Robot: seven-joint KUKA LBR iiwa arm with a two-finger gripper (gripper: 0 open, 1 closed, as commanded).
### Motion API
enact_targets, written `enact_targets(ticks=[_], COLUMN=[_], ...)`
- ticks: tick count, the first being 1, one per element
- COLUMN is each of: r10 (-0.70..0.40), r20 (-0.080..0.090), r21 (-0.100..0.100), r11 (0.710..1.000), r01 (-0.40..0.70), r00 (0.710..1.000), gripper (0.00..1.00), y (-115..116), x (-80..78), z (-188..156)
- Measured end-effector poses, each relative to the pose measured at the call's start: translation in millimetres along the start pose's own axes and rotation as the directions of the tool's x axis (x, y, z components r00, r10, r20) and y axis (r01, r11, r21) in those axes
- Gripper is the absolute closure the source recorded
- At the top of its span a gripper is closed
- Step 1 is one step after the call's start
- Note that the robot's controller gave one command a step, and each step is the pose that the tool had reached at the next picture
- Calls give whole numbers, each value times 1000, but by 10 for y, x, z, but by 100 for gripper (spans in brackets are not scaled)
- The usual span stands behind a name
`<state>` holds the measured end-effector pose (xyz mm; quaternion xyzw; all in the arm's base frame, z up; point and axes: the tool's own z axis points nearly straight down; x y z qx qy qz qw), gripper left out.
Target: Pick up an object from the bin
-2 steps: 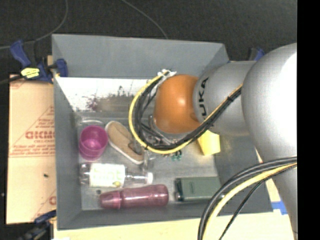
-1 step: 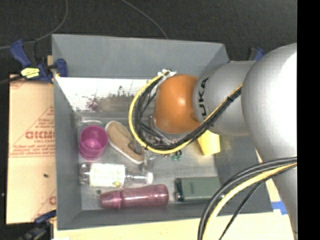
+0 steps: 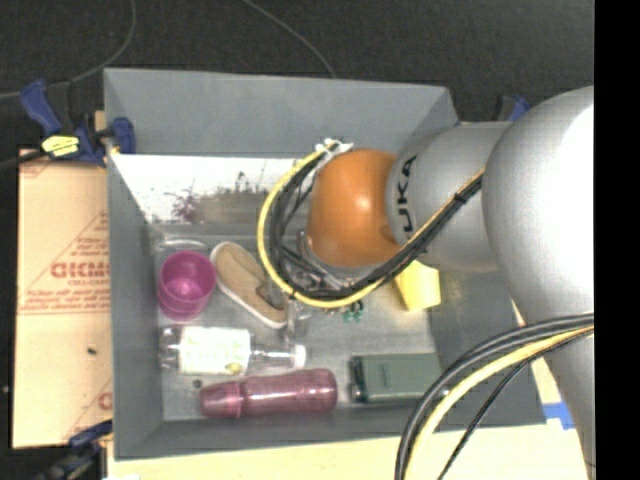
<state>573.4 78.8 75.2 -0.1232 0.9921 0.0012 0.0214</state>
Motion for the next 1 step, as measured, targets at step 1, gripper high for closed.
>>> enact_targets(ticks=[1], r10=[1], r20=[0], r21=[0], r11=[1000], r01=[-1], r00=[1000], gripper=[100], y=[0], x=[0], z=[0])
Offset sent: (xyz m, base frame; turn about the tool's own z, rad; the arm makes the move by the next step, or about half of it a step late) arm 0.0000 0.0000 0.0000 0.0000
